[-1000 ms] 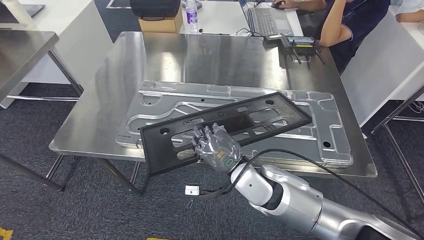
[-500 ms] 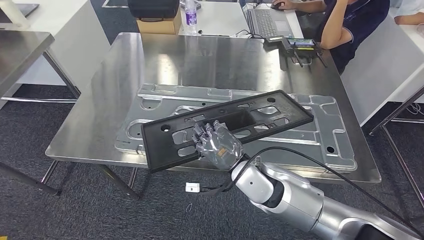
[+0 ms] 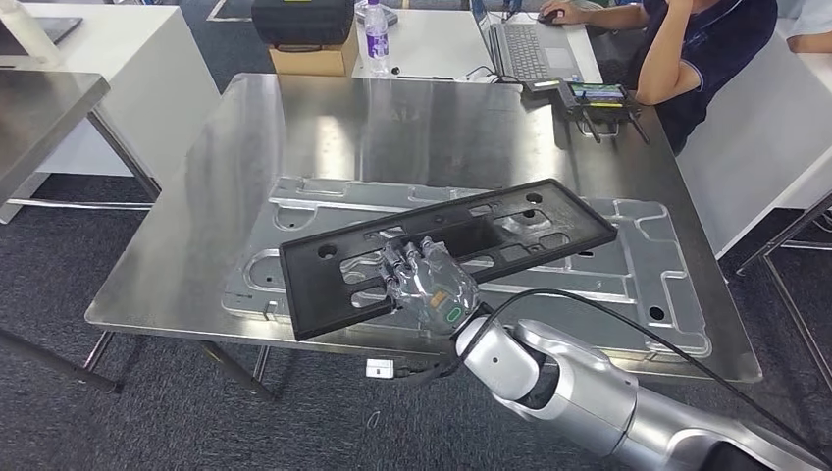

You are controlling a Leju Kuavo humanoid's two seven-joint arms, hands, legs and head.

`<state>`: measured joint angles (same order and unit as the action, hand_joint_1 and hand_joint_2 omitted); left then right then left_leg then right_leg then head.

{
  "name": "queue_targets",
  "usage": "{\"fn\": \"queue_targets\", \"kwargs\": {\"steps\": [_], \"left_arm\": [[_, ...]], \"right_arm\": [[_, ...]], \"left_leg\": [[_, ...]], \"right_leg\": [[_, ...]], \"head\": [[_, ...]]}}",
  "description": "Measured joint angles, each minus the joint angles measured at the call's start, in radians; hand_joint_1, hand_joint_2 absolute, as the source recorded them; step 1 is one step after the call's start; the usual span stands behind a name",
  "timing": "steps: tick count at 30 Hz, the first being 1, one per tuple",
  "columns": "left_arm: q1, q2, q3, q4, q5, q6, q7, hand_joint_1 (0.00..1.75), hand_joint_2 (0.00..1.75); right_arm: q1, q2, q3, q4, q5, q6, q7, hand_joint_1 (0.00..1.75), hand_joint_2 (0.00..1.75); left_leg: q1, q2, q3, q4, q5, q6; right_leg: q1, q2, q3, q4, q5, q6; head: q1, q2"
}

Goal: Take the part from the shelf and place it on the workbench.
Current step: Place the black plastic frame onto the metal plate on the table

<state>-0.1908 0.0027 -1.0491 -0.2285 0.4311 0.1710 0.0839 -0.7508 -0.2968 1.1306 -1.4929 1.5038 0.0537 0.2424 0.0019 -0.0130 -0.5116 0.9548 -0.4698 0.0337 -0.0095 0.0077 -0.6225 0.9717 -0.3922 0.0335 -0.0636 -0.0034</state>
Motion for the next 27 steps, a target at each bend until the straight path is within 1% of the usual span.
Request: {"fn": "queue_targets", "kwargs": {"steps": [1,2,3,4,5,6,7,8,9,10,11,12,13,14,16,17,18,19,20,21,22,23,24,25,26,27], "left_arm": [[0.0,0.0,0.0,0.0,0.0,0.0,0.0,0.0,1.75],[0.0,0.0,0.0,0.0,0.0,0.0,0.0,0.0,1.75],[0.0,0.0,0.0,0.0,0.0,0.0,0.0,0.0,1.75],[0.0,0.0,0.0,0.0,0.001,0.0,0.0,0.0,1.75],[-0.001,0.0,0.0,0.0,0.001,0.0,0.0,0.0,1.75],[-0.002,0.0,0.001,0.0,0.002,0.0,0.0,0.0,1.75],[-0.004,0.0,0.001,0.0,0.002,0.0,0.0,0.0,1.75],[-0.006,0.0,0.001,0.0,0.001,0.0,0.001,0.0,1.75],[-0.006,0.0,0.001,0.0,0.0,-0.001,0.002,0.0,1.75],[-0.004,0.0,0.001,0.0,0.0,-0.001,0.003,0.0,1.75],[-0.002,0.001,0.001,0.0,0.0,-0.002,0.004,0.0,1.75],[-0.001,0.001,0.001,0.0,0.0,-0.003,0.005,0.0,1.75],[0.0,0.002,0.001,0.0,0.0,-0.004,0.005,0.0,1.75],[0.0,0.002,0.001,0.0,0.0,-0.005,0.005,0.0,1.75],[0.001,0.002,0.001,0.0,0.0,-0.005,0.005,0.0,1.75],[0.001,0.002,0.001,0.0,0.0,-0.005,0.005,0.0,1.75],[0.0,0.003,0.001,0.0,0.0,-0.005,0.005,0.0,1.75],[0.0,0.003,0.001,0.0,0.0,-0.004,0.005,0.0,1.75],[0.0,0.003,0.001,0.0,0.0,-0.004,0.005,0.0,1.75],[0.0,0.003,0.001,0.0,0.0,-0.005,0.005,0.0,1.75],[0.001,0.003,0.001,0.0,0.0,-0.006,0.005,0.0,1.75],[0.002,0.003,0.001,0.0,0.0,-0.006,0.005,0.0,1.75],[0.003,0.003,0.001,0.0,0.0,-0.007,0.006,0.0,1.75],[0.003,0.003,0.001,0.0,0.0,-0.006,0.006,0.0,1.75],[0.003,0.003,0.001,0.0,0.0,-0.006,0.006,0.0,1.75],[0.002,0.003,0.001,0.0,0.0,-0.006,0.006,0.0,1.75]], "right_arm": [[0.0,0.0,0.0,0.0,0.0,0.0,0.0,1.75,1.75],[0.0,0.0,-0.001,-0.001,0.0,0.0,0.0,1.75,1.75],[0.0,0.0,-0.001,-0.001,0.0,0.0,0.0,1.75,1.75],[0.0,0.0,-0.001,-0.001,0.0,0.0,0.0,1.75,1.75],[0.001,0.0,0.0,-0.002,0.0,0.0,0.0,1.75,1.75],[0.003,0.0,0.0,-0.002,0.0,0.0,0.0,1.75,1.75],[0.003,0.0,0.001,-0.002,0.0,0.0,0.0,1.75,1.75],[0.004,0.0,0.001,-0.002,0.0,0.0,0.0,1.75,1.75],[0.004,0.0,0.001,-0.003,0.0,0.0,0.0,1.75,1.75],[0.003,0.0,0.001,-0.003,0.0,0.0,0.0,1.75,1.75],[0.003,0.0,0.001,-0.004,0.0,0.0,0.0,1.75,1.75],[0.002,0.0,0.001,-0.004,0.0,0.001,0.0,1.75,1.75],[0.002,0.0,0.001,-0.004,0.0,0.001,0.0,1.75,1.75],[0.002,0.0,0.001,-0.004,0.0,0.001,0.0,1.75,1.75],[0.003,0.0,0.0,-0.005,0.0,0.001,0.0,1.75,1.75],[0.001,0.0,-0.002,-0.006,0.0,0.001,0.0,1.75,1.75],[0.0,0.0,-0.004,-0.006,0.0,0.001,0.001,1.75,1.75],[0.0,0.0,-0.005,-0.006,0.0,0.001,0.001,1.75,1.75],[0.001,-0.001,-0.006,-0.006,0.0,0.002,0.001,1.75,1.75],[0.004,-0.001,-0.006,-0.006,0.0,0.002,0.001,1.75,1.75],[0.007,-0.002,-0.006,-0.006,0.0,0.002,0.001,1.75,1.75],[0.008,-0.002,-0.006,-0.006,0.0,0.002,0.001,1.75,1.75],[0.009,-0.002,-0.006,-0.006,0.0,0.002,0.001,1.75,1.75],[0.009,-0.003,-0.006,-0.006,0.0,0.002,0.001,1.75,1.75],[0.008,-0.003,-0.006,-0.006,0.0,0.002,0.001,1.75,1.75],[0.007,-0.003,-0.006,-0.005,0.0,0.002,0.001,1.75,1.75]], "left_leg": [[0.001,0.001,-0.005,0.014,-0.009,-0.005],[0.003,0.003,-0.02,0.049,-0.027,-0.01],[0.005,0.004,-0.05,0.107,-0.052,-0.015],[0.005,0.005,-0.09,0.181,-0.08,-0.018],[0.006,0.005,-0.135,0.253,-0.101,-0.02],[0.008,0.005,-0.169,0.302,-0.107,-0.023],[0.009,0.006,-0.186,0.313,-0.092,-0.024],[0.01,0.006,-0.182,0.283,-0.059,-0.024],[0.011,0.007,-0.159,0.216,-0.01,-0.022],[0.01,0.008,-0.131,0.141,0.034,-0.017],[0.008,0.008,-0.105,0.077,0.064,-0.01],[0.004,0.009,-0.089,0.035,0.079,-0.004],[0.0,0.009,-0.083,0.018,0.077,0.002],[-0.002,0.008,-0.081,0.013,0.073,0.006],[0.002,0.006,-0.072,0.003,0.07,0.014],[0.004,0.005,-0.064,-0.002,0.069,0.019],[0.007,0.005,-0.055,-0.007,0.067,0.024],[0.006,0.004,-0.047,-0.008,0.063,0.029],[0.006,0.005,-0.041,-0.008,0.058,0.032],[0.005,0.005,-0.035,-0.008,0.052,0.034],[0.004,0.004,-0.029,-0.007,0.047,0.034],[0.004,0.003,-0.022,-0.007,0.04,0.033],[0.005,0.003,-0.012,-0.007,0.033,0.03],[0.004,0.002,-0.004,-0.007,0.025,0.027],[0.002,0.001,0.003,-0.005,0.016,0.022],[-0.001,0.001,0.006,-0.005,0.008,0.017]], "right_leg": [[-0.001,0.0,0.002,-0.001,-0.003,-0.006],[-0.002,0.0,0.006,-0.002,-0.005,-0.011],[-0.004,0.0,0.01,-0.003,-0.008,-0.016],[-0.004,0.0,0.013,-0.003,-0.012,-0.021],[-0.004,0.0,0.016,-0.003,-0.016,-0.023],[-0.005,0.0,0.021,-0.003,-0.021,-0.025],[-0.005,0.0,0.027,-0.003,-0.027,-0.025],[-0.005,0.0,0.036,-0.003,-0.033,-0.024],[-0.005,0.001,0.047,-0.003,-0.04,-0.021],[-0.005,0.002,0.057,-0.004,-0.046,-0.018],[-0.003,0.003,0.065,-0.004,-0.053,-0.014],[-0.002,0.003,0.069,-0.004,-0.057,-0.009],[-0.001,0.002,0.07,-0.005,-0.06,-0.004],[0.0,0.001,0.071,-0.007,-0.062,0.001],[-0.002,-0.002,0.073,-0.002,-0.071,0.012],[-0.002,-0.003,0.065,0.022,-0.084,0.017],[-0.002,-0.004,0.043,0.072,-0.105,0.02],[-0.002,-0.004,0.007,0.141,-0.13,0.022],[-0.002,-0.004,-0.038,0.217,-0.153,0.024],[-0.002,-0.004,-0.078,0.275,-0.164,0.026],[-0.002,-0.004,-0.103,0.299,-0.157,0.027],[-0.003,-0.004,-0.109,0.282,-0.13,0.026],[-0.003,-0.005,-0.094,0.227,-0.087,0.026],[-0.004,-0.005,-0.067,0.153,-0.039,0.025],[-0.004,-0.005,-0.038,0.081,-0.007,0.022],[-0.004,-0.005,-0.018,0.032,0.012,0.018]], "head": [[0.0,0.0],[-0.001,0.0],[-0.002,0.0],[-0.002,0.0],[-0.002,0.0],[-0.002,0.0],[-0.002,0.0],[-0.003,0.0],[-0.003,0.0],[-0.003,0.0],[-0.003,0.0],[-0.003,0.0],[-0.003,0.0],[-0.002,0.0],[-0.002,0.0],[-0.001,0.0],[0.0,0.0],[0.001,0.0],[0.001,0.0],[0.001,0.0],[0.001,0.0],[0.001,0.0],[0.001,0.0],[0.002,0.0],[0.002,0.0],[0.001,0.0]]}}
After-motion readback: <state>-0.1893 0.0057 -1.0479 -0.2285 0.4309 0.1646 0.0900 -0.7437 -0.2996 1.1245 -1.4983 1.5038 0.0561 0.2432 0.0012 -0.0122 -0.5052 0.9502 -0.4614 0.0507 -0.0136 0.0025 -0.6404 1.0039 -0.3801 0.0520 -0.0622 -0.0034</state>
